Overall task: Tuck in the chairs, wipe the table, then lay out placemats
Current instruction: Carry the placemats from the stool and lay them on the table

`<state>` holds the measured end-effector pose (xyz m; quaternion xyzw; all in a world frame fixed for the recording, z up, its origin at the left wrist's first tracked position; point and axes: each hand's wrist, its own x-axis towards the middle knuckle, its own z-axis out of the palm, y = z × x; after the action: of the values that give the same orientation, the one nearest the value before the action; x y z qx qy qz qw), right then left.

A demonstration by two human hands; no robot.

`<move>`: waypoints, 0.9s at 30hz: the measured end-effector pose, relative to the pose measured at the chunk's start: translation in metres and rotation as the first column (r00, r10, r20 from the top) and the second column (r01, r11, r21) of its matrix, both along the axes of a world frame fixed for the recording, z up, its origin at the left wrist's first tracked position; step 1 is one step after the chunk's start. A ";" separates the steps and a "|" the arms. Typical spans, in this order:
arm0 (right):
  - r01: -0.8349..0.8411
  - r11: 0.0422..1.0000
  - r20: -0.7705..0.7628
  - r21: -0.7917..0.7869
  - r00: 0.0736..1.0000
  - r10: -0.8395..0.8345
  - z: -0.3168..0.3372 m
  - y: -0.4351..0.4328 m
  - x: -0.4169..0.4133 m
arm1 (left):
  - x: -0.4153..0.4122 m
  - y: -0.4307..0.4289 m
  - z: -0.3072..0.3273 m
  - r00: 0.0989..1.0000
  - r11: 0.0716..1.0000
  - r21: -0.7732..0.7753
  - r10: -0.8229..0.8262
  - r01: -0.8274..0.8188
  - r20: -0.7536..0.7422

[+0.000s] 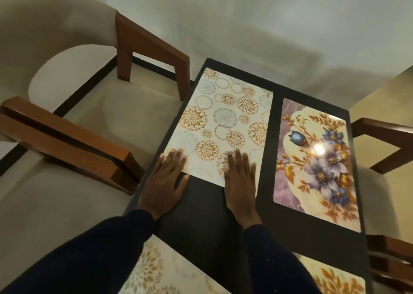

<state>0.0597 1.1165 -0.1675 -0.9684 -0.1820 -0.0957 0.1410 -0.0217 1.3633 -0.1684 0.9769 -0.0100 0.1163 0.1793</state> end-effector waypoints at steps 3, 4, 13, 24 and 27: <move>0.098 0.994 0.036 0.047 0.994 -0.099 -0.001 0.015 -0.015 | 0.001 0.004 0.001 0.999 1.000 -0.008 0.004 -0.003 0.034; 0.090 0.994 0.023 0.056 0.996 -0.091 0.000 0.020 -0.020 | 0.001 0.007 0.000 0.999 1.000 -0.005 0.009 -0.009 0.039; 0.131 0.991 -0.130 0.008 0.983 -0.128 0.011 0.030 -0.045 | 0.005 0.006 -0.009 0.994 1.000 -0.010 -0.014 0.015 0.106; 0.108 0.993 -0.085 0.047 0.991 -0.104 0.010 0.015 -0.044 | 0.003 -0.008 -0.007 0.987 1.000 -0.020 -0.002 0.006 0.160; 0.101 0.994 -0.059 0.048 0.993 -0.099 0.008 0.022 -0.043 | 0.003 -0.003 -0.004 0.987 1.000 -0.020 0.005 -0.002 0.160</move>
<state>0.0167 1.1381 -0.1598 -0.9748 -0.1267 -0.0796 0.1656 -0.0190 1.3600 -0.1722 0.9626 -0.0217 0.1948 0.1871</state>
